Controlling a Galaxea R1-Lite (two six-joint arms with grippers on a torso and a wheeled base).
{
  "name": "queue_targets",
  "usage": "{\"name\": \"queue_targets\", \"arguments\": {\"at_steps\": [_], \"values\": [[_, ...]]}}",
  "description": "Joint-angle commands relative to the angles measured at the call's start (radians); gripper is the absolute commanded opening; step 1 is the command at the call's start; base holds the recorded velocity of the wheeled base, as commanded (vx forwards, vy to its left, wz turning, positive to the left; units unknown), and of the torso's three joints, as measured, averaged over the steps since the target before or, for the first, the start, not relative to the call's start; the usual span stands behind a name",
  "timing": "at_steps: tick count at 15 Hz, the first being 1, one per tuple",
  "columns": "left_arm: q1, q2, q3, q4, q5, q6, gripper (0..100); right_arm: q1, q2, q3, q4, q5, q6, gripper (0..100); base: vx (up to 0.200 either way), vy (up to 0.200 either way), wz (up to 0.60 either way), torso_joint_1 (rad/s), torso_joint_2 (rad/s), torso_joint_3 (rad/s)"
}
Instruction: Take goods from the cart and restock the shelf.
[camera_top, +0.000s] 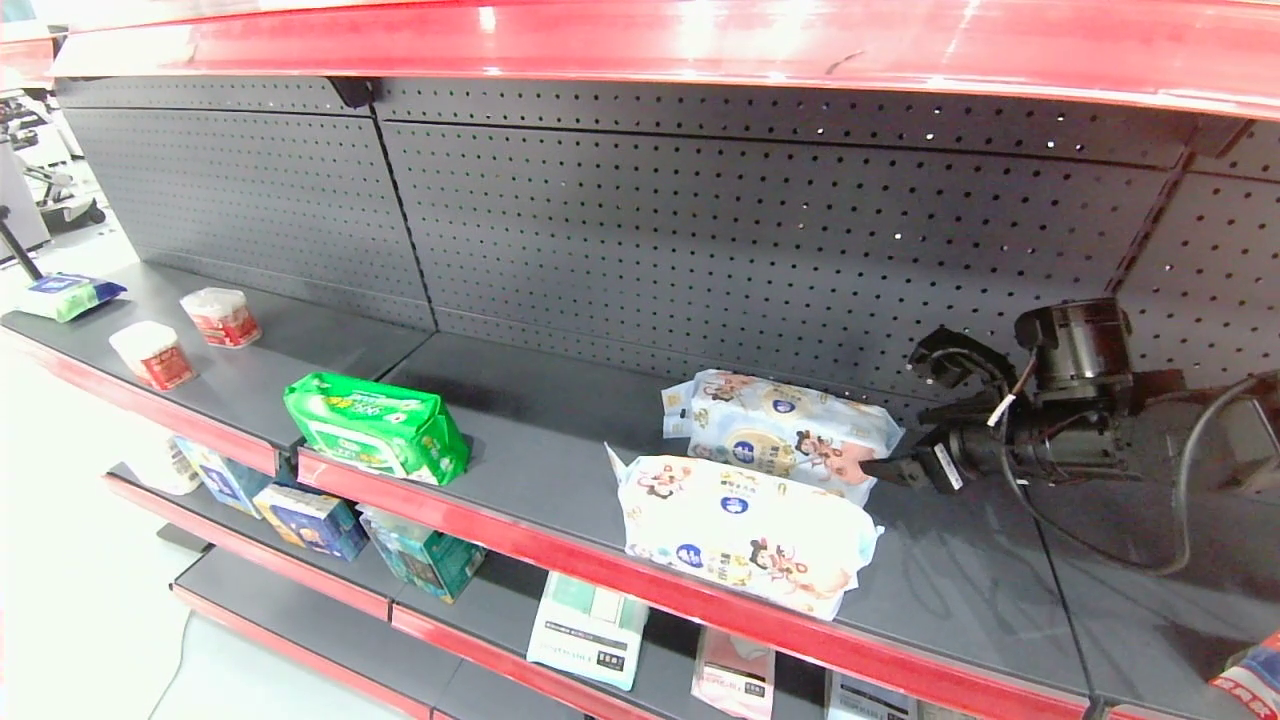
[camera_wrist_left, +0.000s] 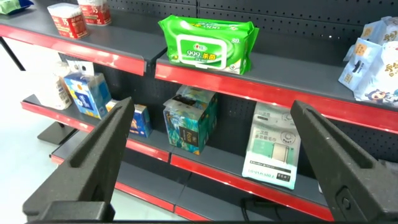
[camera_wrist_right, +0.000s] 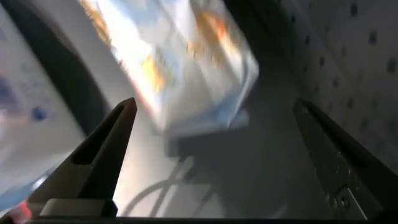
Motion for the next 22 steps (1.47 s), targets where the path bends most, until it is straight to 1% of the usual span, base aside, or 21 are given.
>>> {"name": "queue_targets", "arguments": {"at_steps": [1, 3, 4, 6, 9, 10, 12, 13, 14, 16, 17, 18, 20, 21, 22], "values": [[0.0, -0.001, 0.0, 0.0, 0.0, 0.0, 100, -0.011, -0.103, 0.054, 0.0, 0.001, 0.115, 100, 0.0, 0.0, 0.0, 0.0, 0.0, 0.0], [0.0, -0.001, 0.0, 0.0, 0.0, 0.0, 100, -0.006, -0.174, 0.074, -0.005, -0.005, 0.269, 100, 0.0, 0.0, 0.0, 0.0, 0.0, 0.0], [0.0, -0.001, 0.0, 0.0, 0.0, 0.0, 100, -0.008, -0.197, 0.083, -0.014, -0.01, 0.3, 100, 0.0, 0.0, 0.0, 0.0, 0.0, 0.0], [0.0, -0.001, 0.0, 0.0, 0.0, 0.0, 100, -0.016, -0.284, 0.152, -0.075, -0.085, 0.381, 100, 0.0, 0.0, 0.0, 0.0, 0.0, 0.0], [0.0, -0.001, 0.0, 0.0, 0.0, 0.0, 100, -0.037, -0.392, 0.258, -0.22, -0.208, 0.497, 100, 0.0, 0.0, 0.0, 0.0, 0.0, 0.0], [0.0, -0.001, 0.0, 0.0, 0.0, 0.0, 100, -0.046, -0.436, 0.299, -0.24, -0.226, 0.501, 100, 0.0, 0.0, 0.0, 0.0, 0.0, 0.0], [0.0, -0.001, 0.0, 0.0, 0.0, 0.0, 100, -0.074, -0.597, 0.425, -0.259, -0.229, 0.503, 100, 0.0, 0.0, 0.0, 0.0, 0.0, 0.0], [0.0, -0.001, 0.0, 0.0, 0.0, 0.0, 100, -0.076, -0.61, 0.434, -0.259, -0.229, 0.503, 100, 0.0, 0.0, 0.0, 0.0, 0.0, 0.0], [0.0, -0.001, 0.0, 0.0, 0.0, 0.0, 100, -0.114, -0.801, 0.557, -0.253, -0.231, 0.477, 100, 0.0, 0.0, 0.0, 0.0, 0.0, 0.0], [0.0, -0.001, 0.0, 0.0, 0.0, 0.0, 100, -0.2, -0.965, 0.663, -0.256, -0.224, 0.381, 100, 0.0, 0.0, 0.0, 0.0, 0.0, 0.0], [0.0, -0.001, 0.0, 0.0, 0.0, 0.0, 100, -0.209, -1.053, 0.7, -0.255, -0.224, 0.362, 100, 0.0, 0.0, 0.0, 0.0, 0.0, 0.0], [0.0, -0.001, 0.0, 0.0, 0.002, 0.0, 100, -0.191, -1.131, 0.726, -0.246, -0.223, 0.36, 100, 0.0, 0.0, 0.0, 0.0, 0.0, 0.0], [0.0, -0.001, 0.0, 0.0, 0.0, 0.0, 100, -0.103, -1.318, 0.818, -0.201, -0.223, 0.363, 100, 0.0, 0.0, 0.0, 0.0, 0.0, 0.0], [0.0, -0.001, 0.0, 0.0, 0.0, 0.0, 100, -0.071, -1.484, 0.866, -0.118, -0.235, 0.358, 100, 0.0, 0.0, 0.0, 0.0, 0.0, 0.0], [0.0, -0.001, 0.0, 0.0, 0.0, 0.0, 100, -0.072, -1.571, 0.862, -0.035, -0.237, 0.358, 100, 0.0, 0.0, 0.0, 0.0, 0.0, 0.0]]}}
